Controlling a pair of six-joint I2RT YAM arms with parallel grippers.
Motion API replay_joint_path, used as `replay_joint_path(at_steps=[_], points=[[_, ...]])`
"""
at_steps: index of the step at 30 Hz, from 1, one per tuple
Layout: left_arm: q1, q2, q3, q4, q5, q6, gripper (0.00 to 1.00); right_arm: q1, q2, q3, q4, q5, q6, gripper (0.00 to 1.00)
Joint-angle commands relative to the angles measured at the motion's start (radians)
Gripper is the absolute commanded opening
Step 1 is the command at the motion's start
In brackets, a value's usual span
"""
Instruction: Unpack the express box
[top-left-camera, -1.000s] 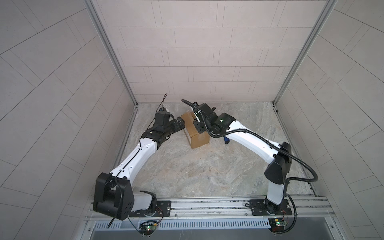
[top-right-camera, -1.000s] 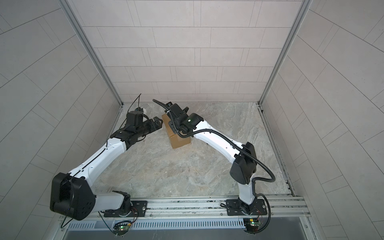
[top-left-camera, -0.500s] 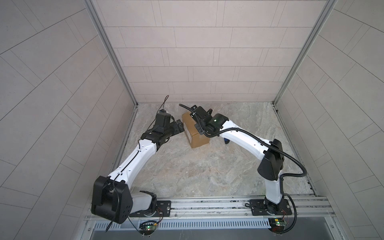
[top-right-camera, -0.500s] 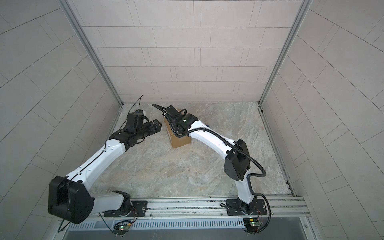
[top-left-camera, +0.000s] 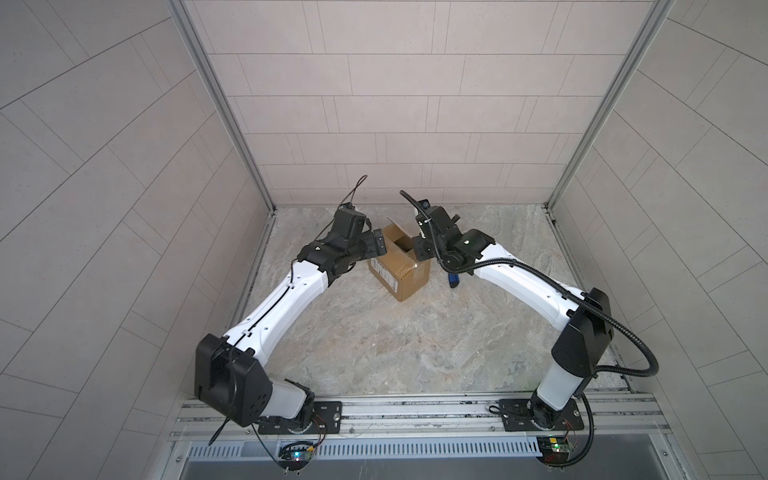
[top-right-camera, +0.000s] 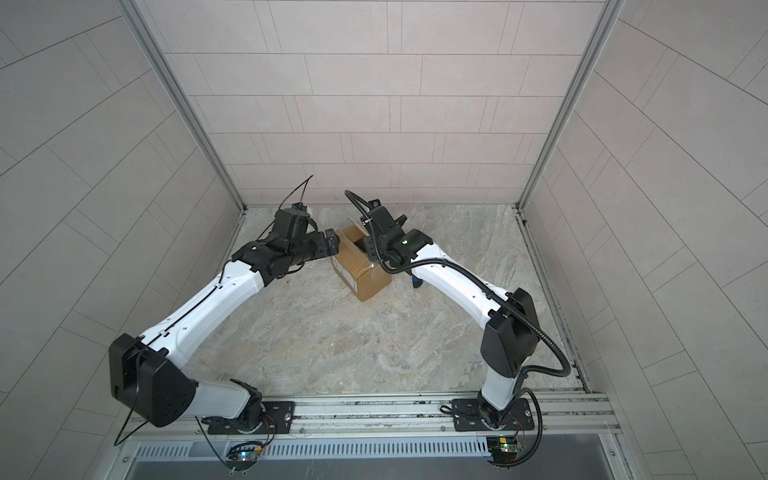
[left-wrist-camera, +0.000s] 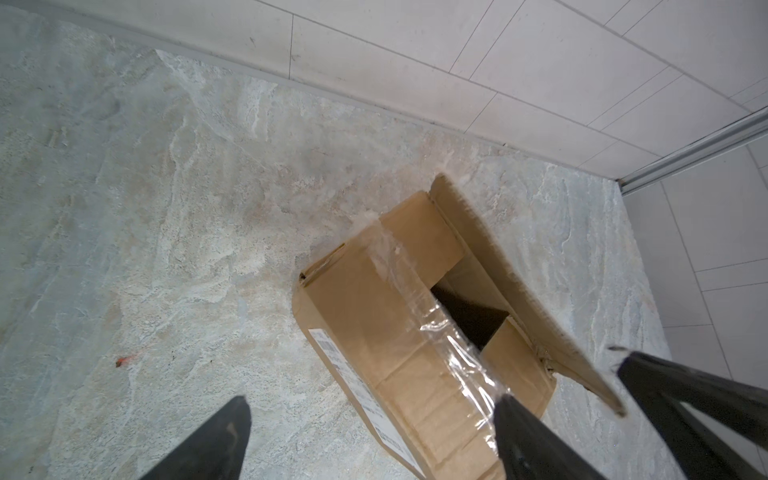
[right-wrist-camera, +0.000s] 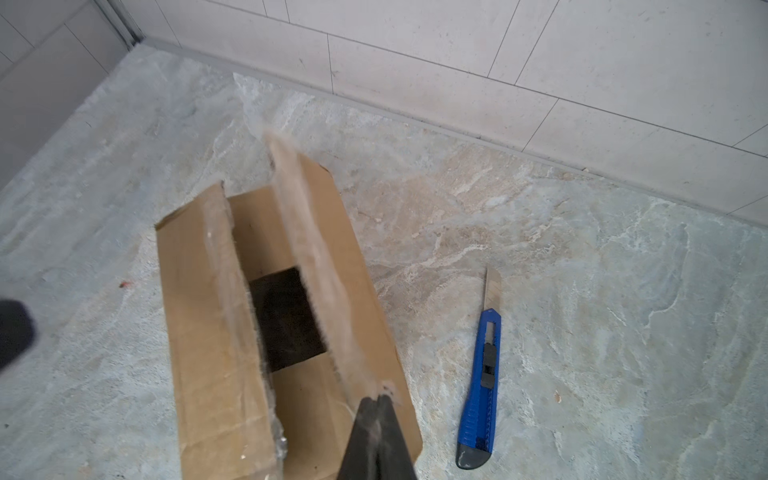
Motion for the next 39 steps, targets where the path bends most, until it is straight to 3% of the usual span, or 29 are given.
replay_joint_path(at_steps=[1, 6, 7, 9, 11, 15, 27, 32, 36, 39], points=[[-0.018, 0.045, 0.021, -0.061, -0.033, 0.006, 0.93, -0.016, -0.031, -0.01, 0.038, -0.042, 0.039, 0.0], [-0.022, 0.074, -0.016, -0.039, -0.033, -0.016, 0.93, -0.04, -0.017, 0.016, 0.017, -0.102, -0.019, 0.0], [-0.022, 0.079, -0.021, -0.039, -0.033, -0.021, 0.93, -0.036, -0.021, 0.019, 0.014, -0.124, -0.047, 0.05], [-0.023, 0.078, -0.035, -0.023, -0.027, -0.025, 0.93, -0.021, -0.043, -0.002, 0.019, -0.128, -0.095, 0.26], [-0.023, 0.08, -0.043, -0.012, -0.031, -0.027, 0.93, 0.019, -0.074, -0.044, 0.024, -0.059, -0.168, 0.41], [-0.02, 0.109, -0.039, -0.017, -0.036, -0.019, 0.93, 0.043, -0.089, -0.096, 0.035, -0.057, -0.222, 0.52], [-0.011, 0.131, -0.092, 0.038, -0.024, -0.048, 0.93, 0.074, 0.008, -0.081, 0.09, 0.149, -0.321, 0.5], [-0.007, 0.133, -0.097, 0.043, -0.016, -0.049, 0.92, 0.074, 0.041, -0.068, 0.107, 0.18, -0.337, 0.48], [-0.003, 0.135, -0.101, 0.048, -0.014, -0.05, 0.92, 0.067, 0.073, -0.045, 0.131, 0.211, -0.333, 0.44], [0.002, 0.143, -0.104, 0.047, -0.011, -0.049, 0.92, 0.039, 0.098, -0.023, 0.127, 0.196, -0.282, 0.34]])
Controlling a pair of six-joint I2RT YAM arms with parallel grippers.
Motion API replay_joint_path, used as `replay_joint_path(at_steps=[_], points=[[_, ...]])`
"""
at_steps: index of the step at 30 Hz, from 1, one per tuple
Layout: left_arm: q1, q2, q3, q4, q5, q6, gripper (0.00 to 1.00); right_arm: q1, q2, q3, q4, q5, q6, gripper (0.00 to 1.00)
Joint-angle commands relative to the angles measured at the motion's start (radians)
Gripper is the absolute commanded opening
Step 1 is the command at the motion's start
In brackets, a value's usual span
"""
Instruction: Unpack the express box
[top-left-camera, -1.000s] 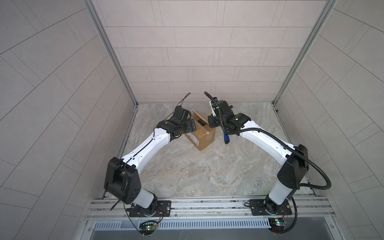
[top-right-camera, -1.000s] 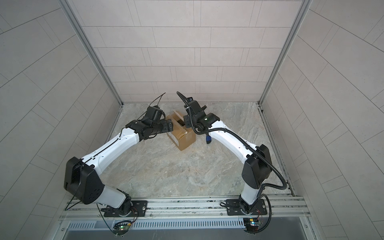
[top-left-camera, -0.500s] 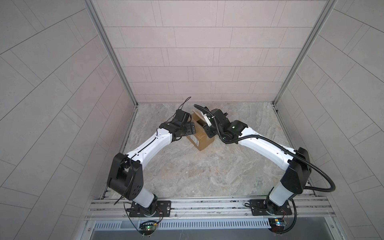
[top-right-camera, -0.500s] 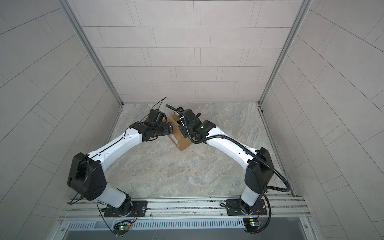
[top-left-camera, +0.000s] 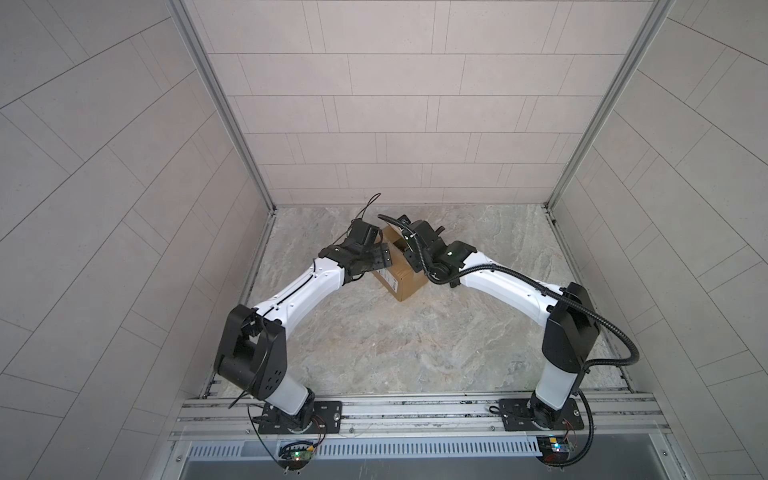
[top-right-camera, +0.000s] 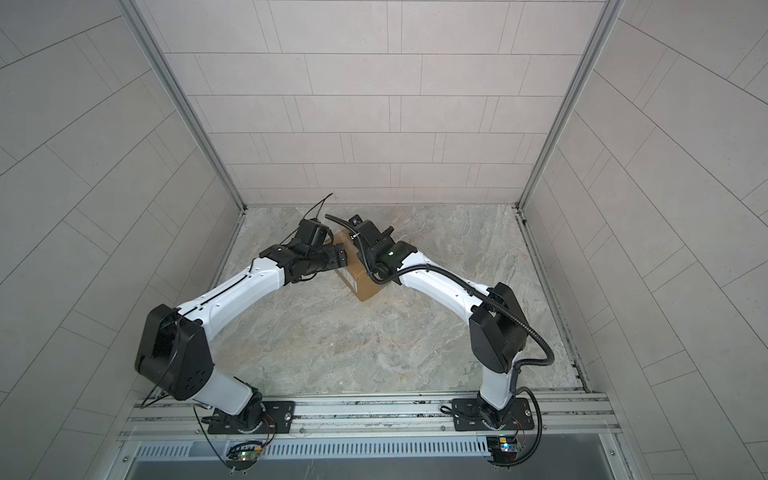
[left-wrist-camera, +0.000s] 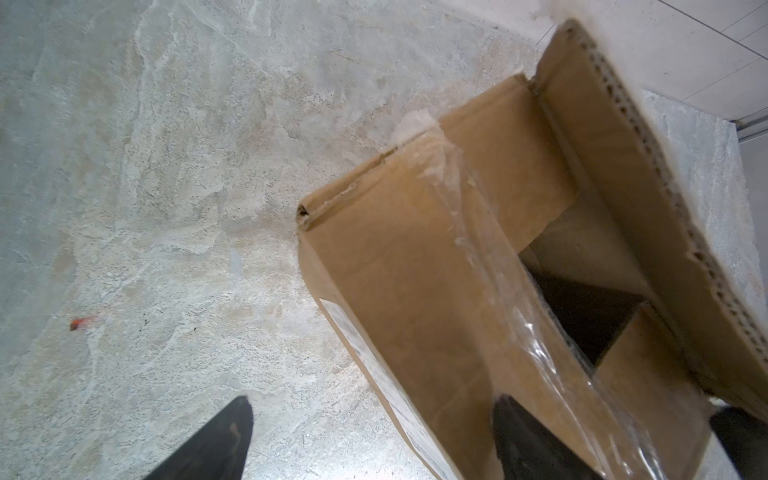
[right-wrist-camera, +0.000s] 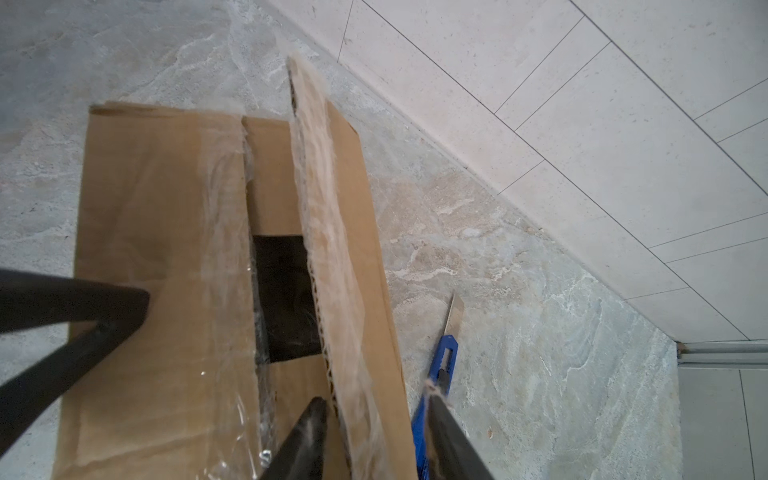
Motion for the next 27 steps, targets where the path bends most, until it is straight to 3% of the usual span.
replay_joint_path(at_steps=[1, 5, 9, 20, 27], points=[[0.011, 0.023, -0.022, -0.011, -0.002, -0.003, 0.92, -0.034, 0.016, 0.035, 0.021, 0.005, 0.044, 0.27], [0.023, 0.019, -0.034, -0.002, 0.008, -0.002, 0.92, -0.071, 0.012, 0.036, 0.028, -0.075, 0.087, 0.09], [0.038, 0.026, -0.041, 0.021, 0.032, -0.007, 0.92, -0.118, -0.004, 0.007, 0.048, -0.215, 0.151, 0.01], [0.069, 0.056, -0.009, 0.032, 0.073, 0.011, 0.92, -0.304, -0.121, -0.231, 0.321, -0.647, 0.431, 0.0], [0.073, 0.068, 0.005, 0.082, 0.13, 0.028, 0.92, -0.342, -0.157, -0.384, 0.553, -0.793, 0.652, 0.0]])
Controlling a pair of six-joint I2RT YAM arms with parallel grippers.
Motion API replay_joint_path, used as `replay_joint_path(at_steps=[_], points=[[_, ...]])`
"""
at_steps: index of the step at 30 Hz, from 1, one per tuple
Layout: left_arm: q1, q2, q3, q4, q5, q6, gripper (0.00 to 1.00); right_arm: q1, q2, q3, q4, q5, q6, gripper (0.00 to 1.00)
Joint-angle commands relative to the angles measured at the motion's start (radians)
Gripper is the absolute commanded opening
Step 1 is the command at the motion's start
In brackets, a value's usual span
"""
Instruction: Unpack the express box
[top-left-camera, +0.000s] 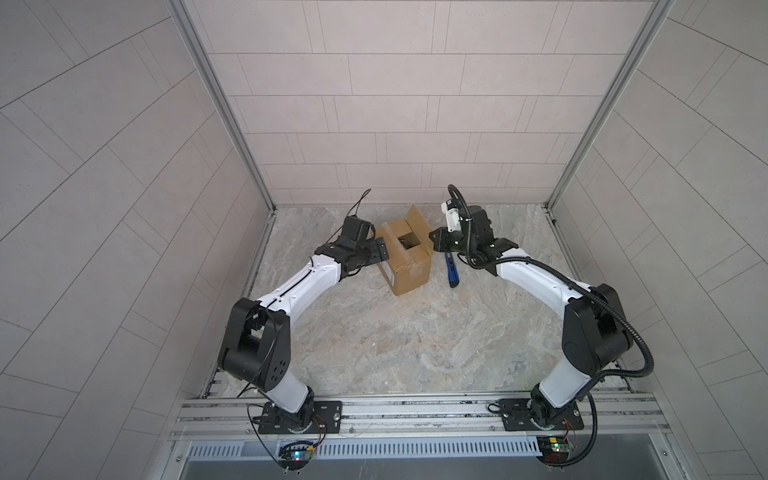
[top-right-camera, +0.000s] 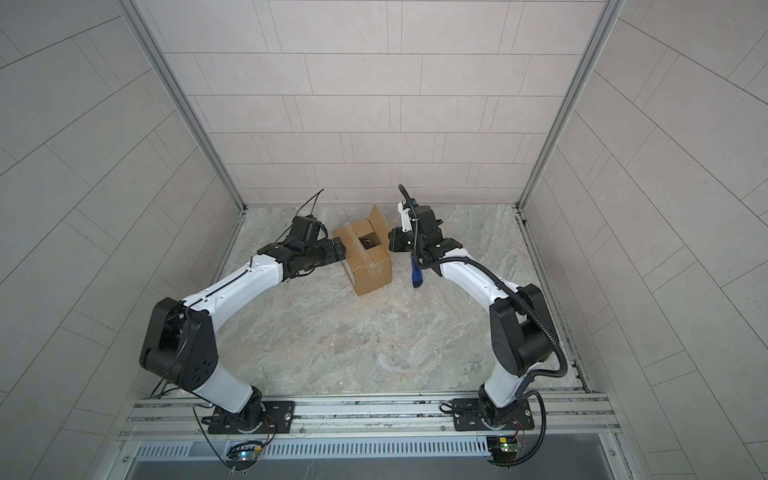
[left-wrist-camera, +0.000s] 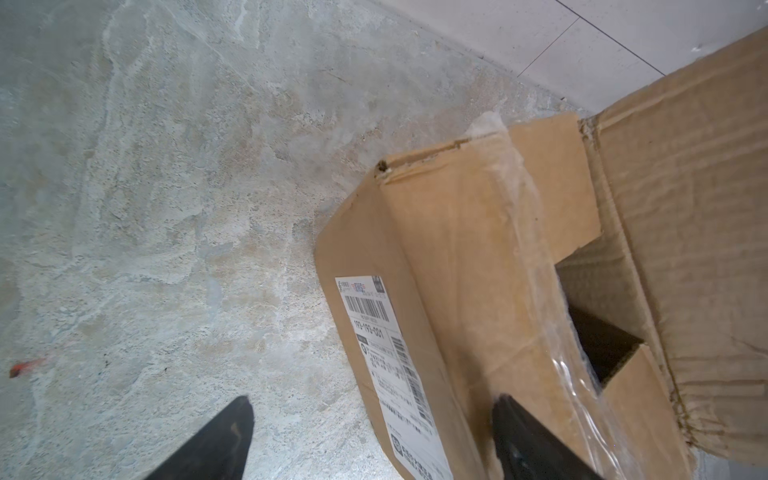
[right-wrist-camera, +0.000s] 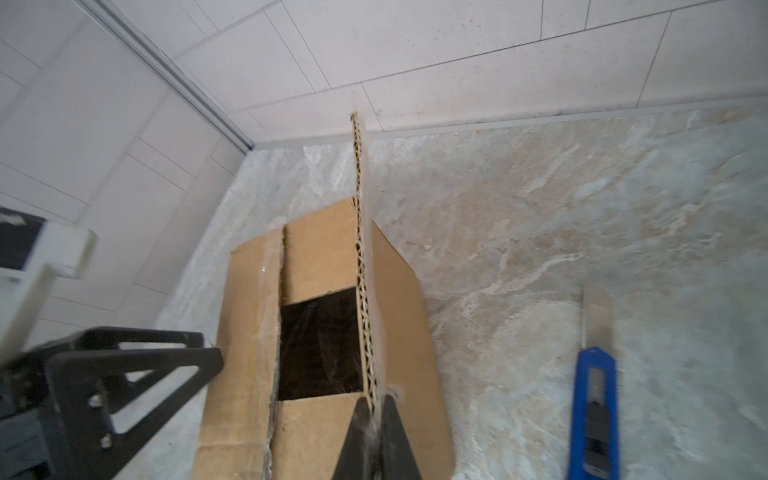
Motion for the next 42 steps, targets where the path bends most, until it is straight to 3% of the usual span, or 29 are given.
replay_joint_path(at_steps=[1, 7, 11, 16, 26, 31, 42], points=[[0.006, 0.025, 0.022, -0.025, 0.033, 0.028, 0.92, -0.007, -0.028, -0.091, 0.158, -0.092, 0.189, 0.0], [0.016, -0.045, 0.057, -0.017, 0.091, 0.028, 0.93, -0.001, -0.12, -0.255, 0.372, -0.041, 0.354, 0.0], [0.009, -0.077, 0.14, -0.111, 0.087, 0.047, 0.94, 0.041, -0.18, -0.335, 0.416, 0.05, 0.37, 0.0], [-0.064, -0.05, 0.269, -0.276, -0.044, 0.117, 0.95, 0.126, -0.242, -0.405, 0.431, 0.196, 0.34, 0.0], [-0.244, 0.117, 0.531, -0.616, -0.437, 0.212, 0.95, 0.268, -0.319, -0.411, 0.327, 0.449, 0.22, 0.0], [-0.272, 0.191, 0.594, -0.695, -0.516, 0.218, 0.95, 0.29, -0.316, -0.422, 0.354, 0.474, 0.219, 0.0], [-0.309, 0.296, 0.665, -0.7, -0.528, 0.214, 0.94, 0.306, -0.316, -0.439, 0.374, 0.494, 0.202, 0.0]])
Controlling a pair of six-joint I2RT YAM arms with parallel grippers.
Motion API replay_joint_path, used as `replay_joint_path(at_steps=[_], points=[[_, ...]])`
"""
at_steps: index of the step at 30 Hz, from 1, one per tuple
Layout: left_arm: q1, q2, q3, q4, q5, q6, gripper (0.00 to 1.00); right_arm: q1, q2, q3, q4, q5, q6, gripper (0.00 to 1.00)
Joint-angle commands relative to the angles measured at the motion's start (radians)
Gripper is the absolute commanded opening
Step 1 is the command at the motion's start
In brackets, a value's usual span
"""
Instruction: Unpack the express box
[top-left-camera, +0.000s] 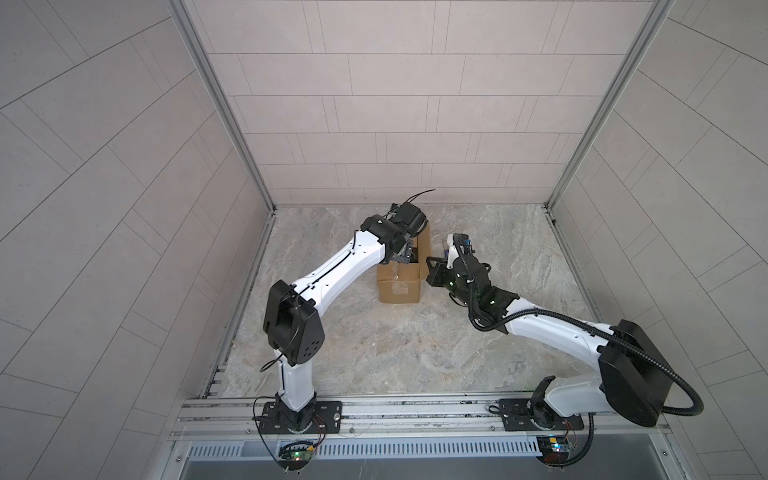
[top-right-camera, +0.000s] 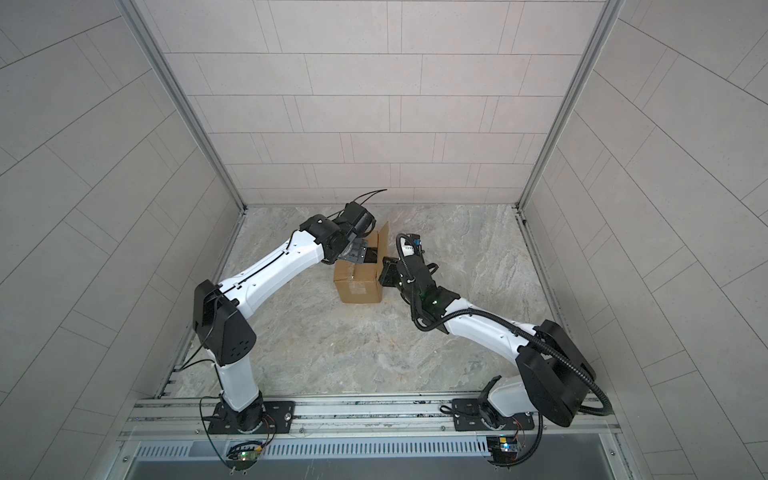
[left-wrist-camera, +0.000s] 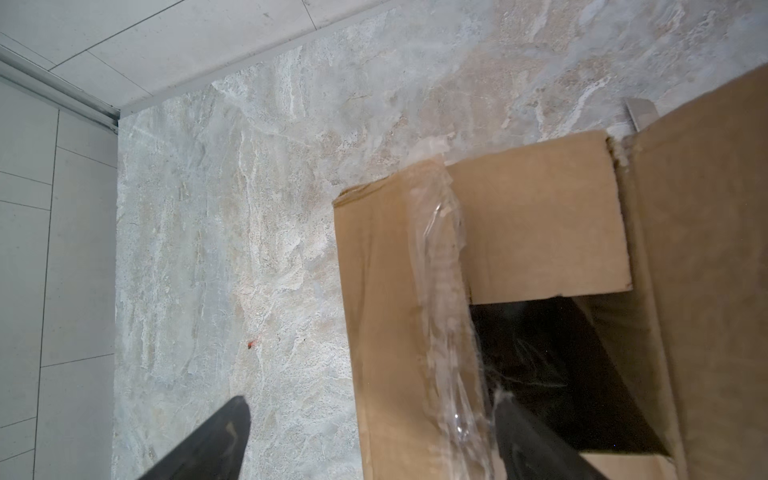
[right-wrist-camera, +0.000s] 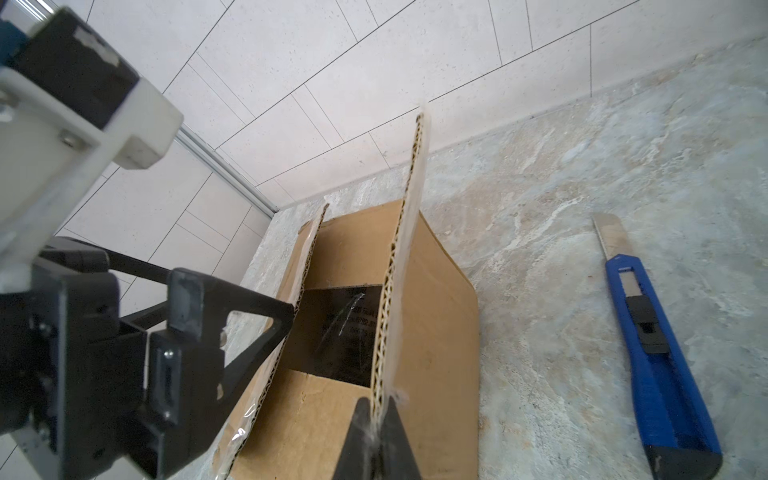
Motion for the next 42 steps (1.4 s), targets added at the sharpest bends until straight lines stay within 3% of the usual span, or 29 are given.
replay_joint_path(at_steps=[1, 11, 18, 24, 31, 35, 42], points=[[-0.017, 0.027, 0.047, -0.03, -0.022, 0.011, 0.95, 0.009, -0.033, -0.008, 0.045, 0.04, -0.017, 0.0], [-0.019, 0.084, 0.073, -0.051, -0.037, 0.015, 0.93, 0.009, -0.041, -0.02, 0.048, 0.051, -0.024, 0.0], [0.002, 0.047, 0.047, -0.011, -0.027, 0.03, 0.78, 0.009, -0.047, -0.029, 0.04, 0.059, -0.023, 0.0], [0.027, 0.047, 0.045, -0.014, -0.008, 0.055, 0.71, 0.009, -0.049, -0.03, 0.034, 0.066, -0.026, 0.0], [0.044, 0.009, 0.045, -0.01, 0.004, 0.07, 0.46, 0.009, -0.059, -0.038, 0.025, 0.084, -0.03, 0.0], [0.058, -0.024, 0.03, 0.005, 0.038, 0.079, 0.37, 0.007, -0.057, -0.042, 0.025, 0.085, -0.031, 0.0], [0.133, -0.165, -0.148, 0.183, 0.273, 0.061, 0.17, 0.003, -0.053, -0.045, 0.02, 0.085, -0.026, 0.0]])
